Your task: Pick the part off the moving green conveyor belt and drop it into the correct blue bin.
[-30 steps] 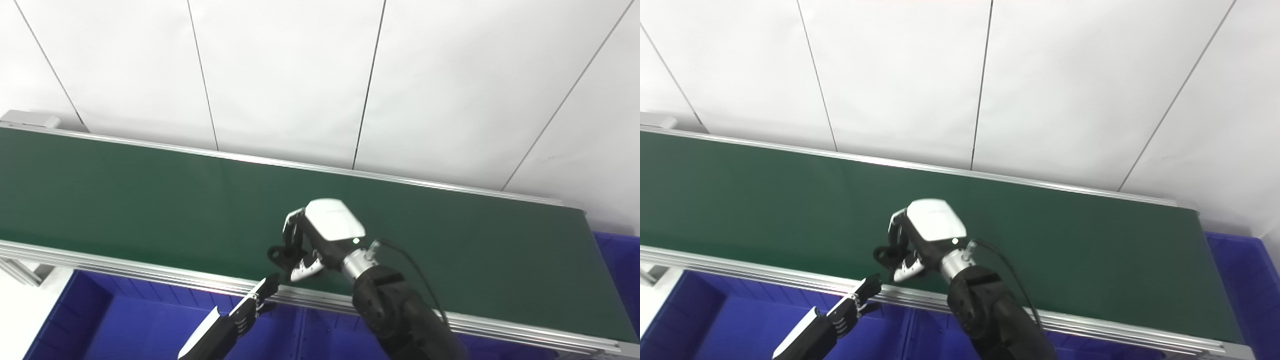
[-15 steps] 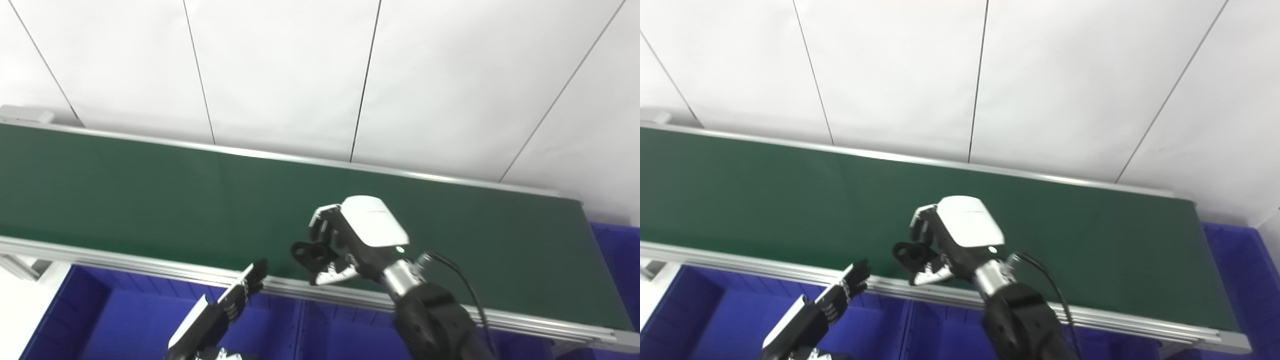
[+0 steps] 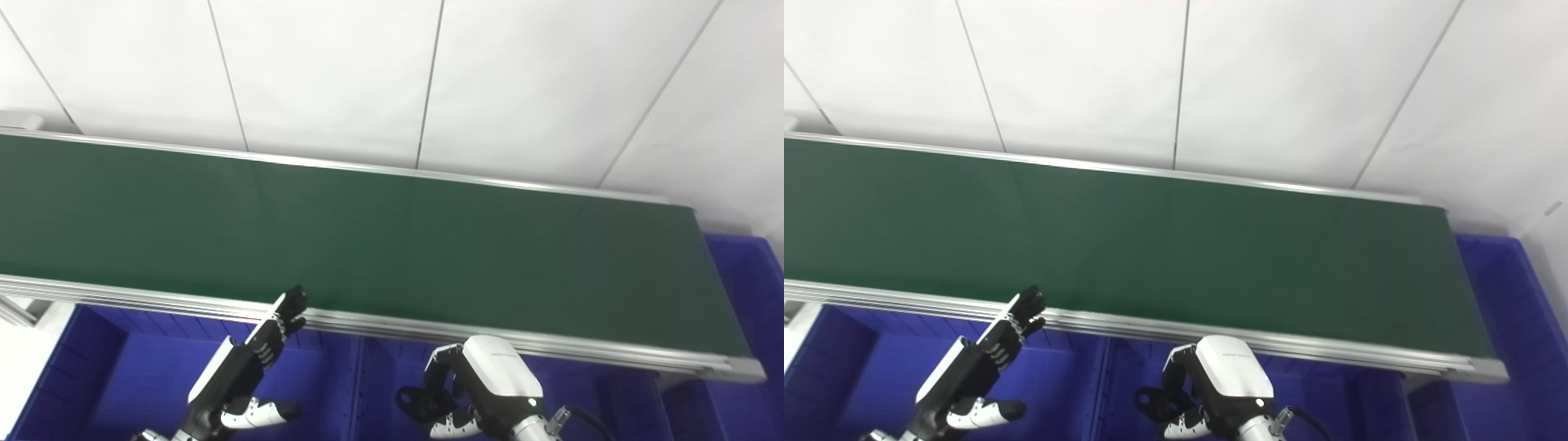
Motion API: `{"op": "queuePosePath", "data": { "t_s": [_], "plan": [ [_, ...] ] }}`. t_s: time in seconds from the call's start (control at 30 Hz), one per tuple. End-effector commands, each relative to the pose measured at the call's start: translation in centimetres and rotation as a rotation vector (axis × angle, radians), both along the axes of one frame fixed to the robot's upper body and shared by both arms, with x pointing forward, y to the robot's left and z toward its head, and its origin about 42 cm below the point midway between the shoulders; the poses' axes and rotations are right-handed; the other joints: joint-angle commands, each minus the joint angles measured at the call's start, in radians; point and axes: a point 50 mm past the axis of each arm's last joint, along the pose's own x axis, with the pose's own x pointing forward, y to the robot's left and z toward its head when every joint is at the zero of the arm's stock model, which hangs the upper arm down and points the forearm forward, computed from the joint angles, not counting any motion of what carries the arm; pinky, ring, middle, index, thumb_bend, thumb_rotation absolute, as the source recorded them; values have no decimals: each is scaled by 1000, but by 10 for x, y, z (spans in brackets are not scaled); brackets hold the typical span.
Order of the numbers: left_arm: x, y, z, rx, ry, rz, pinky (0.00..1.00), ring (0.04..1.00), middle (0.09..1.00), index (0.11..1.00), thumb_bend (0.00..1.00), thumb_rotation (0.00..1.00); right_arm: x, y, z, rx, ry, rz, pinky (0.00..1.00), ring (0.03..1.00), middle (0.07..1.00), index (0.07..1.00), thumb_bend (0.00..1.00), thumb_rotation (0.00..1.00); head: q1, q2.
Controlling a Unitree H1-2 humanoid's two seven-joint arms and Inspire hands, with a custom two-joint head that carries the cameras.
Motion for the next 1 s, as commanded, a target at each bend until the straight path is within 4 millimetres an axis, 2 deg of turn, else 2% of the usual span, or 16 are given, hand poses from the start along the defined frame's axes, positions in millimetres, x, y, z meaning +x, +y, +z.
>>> {"op": "queuePosePath", "data": {
  "t_s": [0.0,0.03,0.07,0.13,0.2,0.23,0.3,0.33,0.37,0.43,0.5,0.57,0.63,0.67,0.77,0.97],
  "plan": [
    [3,5,13,-4,-72,-4,955,1000,1000,994,725,502,-3,3,-5,-16,-43,21,224,369,491,508,511,0,-2,10],
    [4,5,13,-7,-68,-6,953,1000,1000,992,722,498,-5,3,-13,-25,-23,17,202,376,495,497,514,0,-2,10],
    [4,6,14,-5,-65,-9,958,1000,1000,991,724,497,-5,3,-20,-33,-6,13,174,290,481,490,522,0,-2,16],
    [5,7,16,5,-61,-11,956,1000,1000,992,728,511,-1,5,-30,-45,31,3,156,235,472,486,528,0,-4,28],
    [6,8,18,10,-60,-14,957,1000,1000,993,728,513,3,6,-36,-48,47,-6,157,233,472,486,528,0,-3,37],
    [6,8,19,2,-57,-18,957,1000,1000,993,723,512,5,7,-38,-54,55,-6,182,265,435,499,524,0,-4,44],
    [7,9,20,-1,-56,-19,962,1000,1000,991,718,494,8,6,-43,-64,67,-4,314,435,471,499,523,0,-5,47],
    [7,9,20,-1,-56,-18,957,1000,1000,989,720,493,8,6,-44,-66,69,-3,478,605,654,498,512,82,-5,47],
    [8,9,20,4,-60,-18,954,1000,1000,987,713,491,8,6,-44,-70,67,-5,633,748,780,657,533,94,-3,49],
    [8,9,19,1,-63,-19,954,1000,1000,987,707,489,6,6,-43,-55,49,-19,713,818,839,756,547,91,4,49],
    [9,8,20,-3,-58,-20,962,1000,1000,981,703,473,3,7,-38,-5,12,-47,818,895,900,839,565,137,13,47],
    [8,7,21,7,-54,-19,958,1000,1000,976,717,479,-1,7,-31,58,-34,-73,901,952,948,885,573,214,17,48],
    [7,6,22,25,-55,-21,949,1000,1000,983,731,515,-5,7,-22,131,-69,-101,948,991,981,925,597,337,34,47],
    [7,6,23,33,-56,-23,940,1000,1000,989,733,531,-7,7,-18,163,-79,-115,980,997,994,951,614,432,34,47],
    [6,6,25,39,-50,-25,940,1000,1000,992,741,534,-17,7,-3,285,-109,-151,996,1000,999,967,628,497,69,49],
    [5,0,31,41,-25,-31,961,1000,1000,979,787,541,-47,3,19,552,-138,-223,852,929,947,929,641,468,132,59]
  ]
}}
